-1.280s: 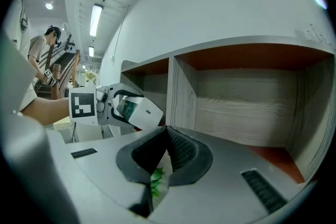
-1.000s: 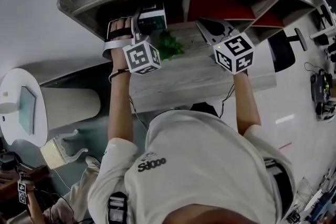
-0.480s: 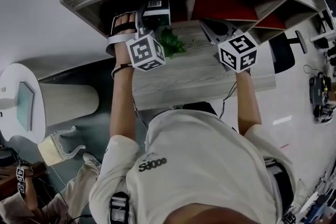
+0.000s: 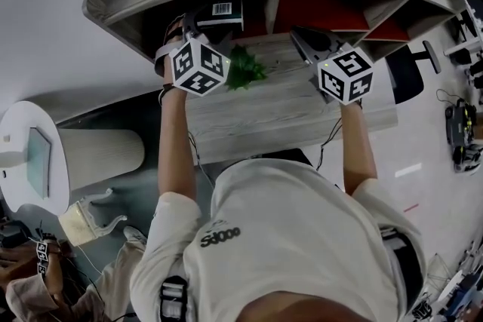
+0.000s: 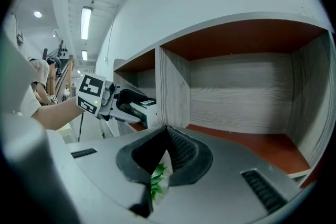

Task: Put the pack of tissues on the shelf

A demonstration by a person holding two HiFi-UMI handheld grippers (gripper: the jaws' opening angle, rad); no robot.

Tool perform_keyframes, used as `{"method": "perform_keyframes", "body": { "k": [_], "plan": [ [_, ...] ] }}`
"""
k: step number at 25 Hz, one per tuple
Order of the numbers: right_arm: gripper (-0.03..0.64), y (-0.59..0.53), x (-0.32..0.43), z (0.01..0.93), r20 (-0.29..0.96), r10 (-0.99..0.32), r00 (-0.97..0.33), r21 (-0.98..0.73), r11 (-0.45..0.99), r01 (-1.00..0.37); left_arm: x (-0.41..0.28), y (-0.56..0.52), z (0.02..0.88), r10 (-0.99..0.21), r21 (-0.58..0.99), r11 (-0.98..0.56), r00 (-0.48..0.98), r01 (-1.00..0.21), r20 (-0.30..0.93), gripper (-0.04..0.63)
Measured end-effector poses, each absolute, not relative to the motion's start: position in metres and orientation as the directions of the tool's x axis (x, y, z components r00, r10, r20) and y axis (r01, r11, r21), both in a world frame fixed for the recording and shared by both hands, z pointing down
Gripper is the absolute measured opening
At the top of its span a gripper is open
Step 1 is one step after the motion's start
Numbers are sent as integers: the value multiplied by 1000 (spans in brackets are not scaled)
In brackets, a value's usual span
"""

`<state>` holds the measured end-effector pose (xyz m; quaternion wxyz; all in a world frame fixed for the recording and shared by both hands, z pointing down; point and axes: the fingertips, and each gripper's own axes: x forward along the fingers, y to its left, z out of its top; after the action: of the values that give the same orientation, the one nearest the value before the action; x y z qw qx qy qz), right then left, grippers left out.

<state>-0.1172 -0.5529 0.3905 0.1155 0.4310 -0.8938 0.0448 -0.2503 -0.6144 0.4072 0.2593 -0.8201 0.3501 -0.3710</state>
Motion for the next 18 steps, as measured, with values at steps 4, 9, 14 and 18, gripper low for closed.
{"method": "perform_keyframes", "body": {
  "k": [4, 9, 14, 18],
  "plan": [
    [2, -558, -113, 390, 242, -774, -585, 13, 606, -795, -246, -630, 406, -786, -688, -601, 457, -407, 417, 322],
    [2, -560, -102, 388, 239, -796, -556, 7, 574, -819, -243, -640, 406, -820, -690, -566, 399, -451, 412, 319],
    [2, -551, -79, 387, 225, -823, -521, 5, 536, -844, -238, -637, 410, -827, -694, -556, 390, -458, 405, 324],
    [2, -538, -64, 378, 210, -843, -495, 45, 514, -857, -235, -634, 405, -837, -704, -536, 404, -466, 369, 328]
  ]
}}
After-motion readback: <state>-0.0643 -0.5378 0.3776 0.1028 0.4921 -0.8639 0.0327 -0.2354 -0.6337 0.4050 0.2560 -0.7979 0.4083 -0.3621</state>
